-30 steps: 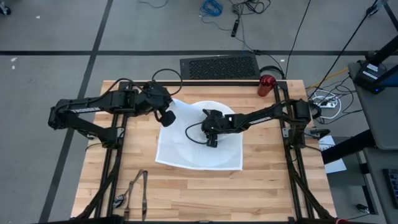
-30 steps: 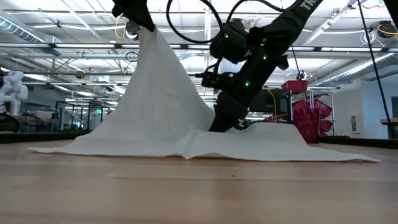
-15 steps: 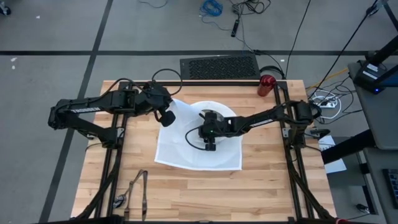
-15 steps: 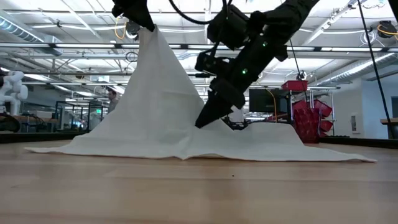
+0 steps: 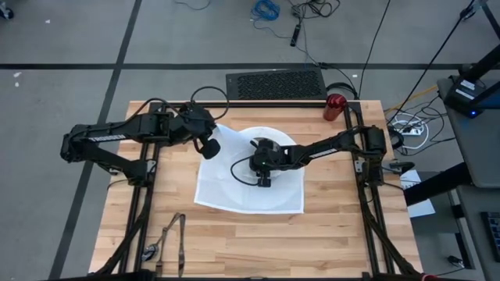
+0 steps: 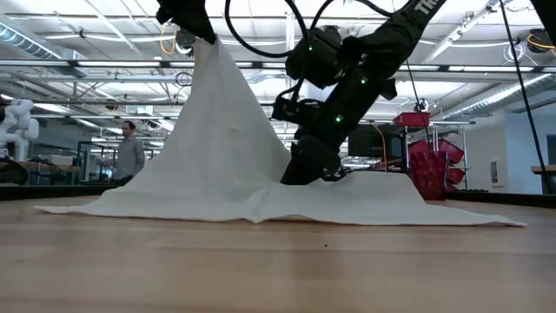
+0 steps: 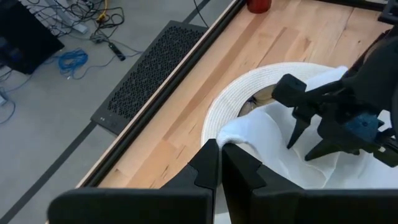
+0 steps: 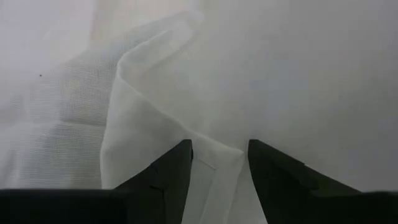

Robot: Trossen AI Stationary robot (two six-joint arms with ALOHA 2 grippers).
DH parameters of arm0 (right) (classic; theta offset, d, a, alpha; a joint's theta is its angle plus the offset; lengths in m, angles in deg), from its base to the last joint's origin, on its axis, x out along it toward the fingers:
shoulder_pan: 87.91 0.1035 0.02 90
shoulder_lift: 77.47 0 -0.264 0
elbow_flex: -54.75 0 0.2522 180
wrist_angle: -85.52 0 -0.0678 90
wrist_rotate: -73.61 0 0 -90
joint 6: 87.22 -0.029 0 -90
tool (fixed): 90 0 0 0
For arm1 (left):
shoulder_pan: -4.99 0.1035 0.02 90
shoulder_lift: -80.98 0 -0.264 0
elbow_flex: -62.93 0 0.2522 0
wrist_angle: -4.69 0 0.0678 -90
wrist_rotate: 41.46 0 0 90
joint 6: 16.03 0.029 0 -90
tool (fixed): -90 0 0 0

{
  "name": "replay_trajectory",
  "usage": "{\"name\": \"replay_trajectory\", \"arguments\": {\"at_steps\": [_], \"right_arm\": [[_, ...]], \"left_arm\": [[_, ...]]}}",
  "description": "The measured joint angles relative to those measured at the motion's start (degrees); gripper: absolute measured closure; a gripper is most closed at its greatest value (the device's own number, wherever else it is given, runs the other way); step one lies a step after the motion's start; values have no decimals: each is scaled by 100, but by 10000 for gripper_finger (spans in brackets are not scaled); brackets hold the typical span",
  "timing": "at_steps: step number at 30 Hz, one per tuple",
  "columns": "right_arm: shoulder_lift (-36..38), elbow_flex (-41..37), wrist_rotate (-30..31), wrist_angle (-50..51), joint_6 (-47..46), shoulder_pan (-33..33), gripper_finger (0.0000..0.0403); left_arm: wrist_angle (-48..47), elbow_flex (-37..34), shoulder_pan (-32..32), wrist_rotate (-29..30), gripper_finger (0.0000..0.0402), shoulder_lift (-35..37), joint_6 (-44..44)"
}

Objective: Set table place
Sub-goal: Fold the white napkin

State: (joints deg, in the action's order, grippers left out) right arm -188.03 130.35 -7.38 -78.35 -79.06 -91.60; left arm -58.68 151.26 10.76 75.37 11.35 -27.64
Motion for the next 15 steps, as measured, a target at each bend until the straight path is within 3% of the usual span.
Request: {"name": "replay_trajectory", "arguments": {"at_steps": [6, 15], "right_arm": [[59, -4, -23, 107, -87, 4, 288], [256, -21, 95, 401, -148, 43, 397]], "left_arm": [[1, 0, 1, 0, 402, 2, 0], [-66, 0, 2, 0, 402, 2, -29]]}}
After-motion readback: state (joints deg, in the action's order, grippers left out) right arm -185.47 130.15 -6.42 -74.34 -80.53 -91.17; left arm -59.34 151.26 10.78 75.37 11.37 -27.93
